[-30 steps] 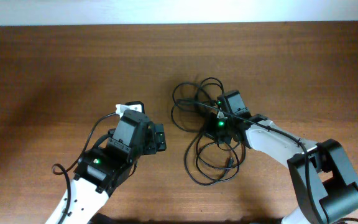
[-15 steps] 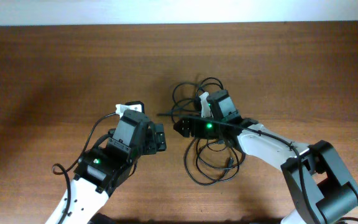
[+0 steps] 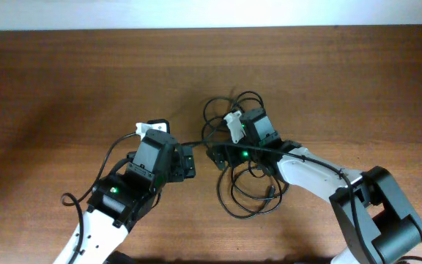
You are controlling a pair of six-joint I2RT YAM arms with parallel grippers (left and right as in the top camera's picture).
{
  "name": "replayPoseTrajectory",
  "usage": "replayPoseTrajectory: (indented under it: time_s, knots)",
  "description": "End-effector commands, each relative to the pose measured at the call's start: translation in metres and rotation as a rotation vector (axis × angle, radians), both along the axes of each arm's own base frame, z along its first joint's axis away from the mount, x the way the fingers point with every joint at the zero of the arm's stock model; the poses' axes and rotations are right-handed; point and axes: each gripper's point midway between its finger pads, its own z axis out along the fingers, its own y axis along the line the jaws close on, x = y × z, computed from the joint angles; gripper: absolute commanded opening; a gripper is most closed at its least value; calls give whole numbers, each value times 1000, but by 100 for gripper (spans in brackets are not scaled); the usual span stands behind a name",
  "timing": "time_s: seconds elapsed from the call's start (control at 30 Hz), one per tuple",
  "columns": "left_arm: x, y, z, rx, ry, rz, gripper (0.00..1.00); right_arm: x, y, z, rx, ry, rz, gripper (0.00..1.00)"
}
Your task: Untangle cables
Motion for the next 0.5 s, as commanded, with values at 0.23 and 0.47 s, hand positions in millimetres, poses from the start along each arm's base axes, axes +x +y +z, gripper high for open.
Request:
replayPoseTrajectory:
  time_s: [0.23,0.47]
  knots:
    - [4,13,6,144,-44,-79,99,-15,17,-5,-103,-151,219,93]
    - [-19,-48,7,113,-75,-655,99,-2,22,6,-39,-156,129,93]
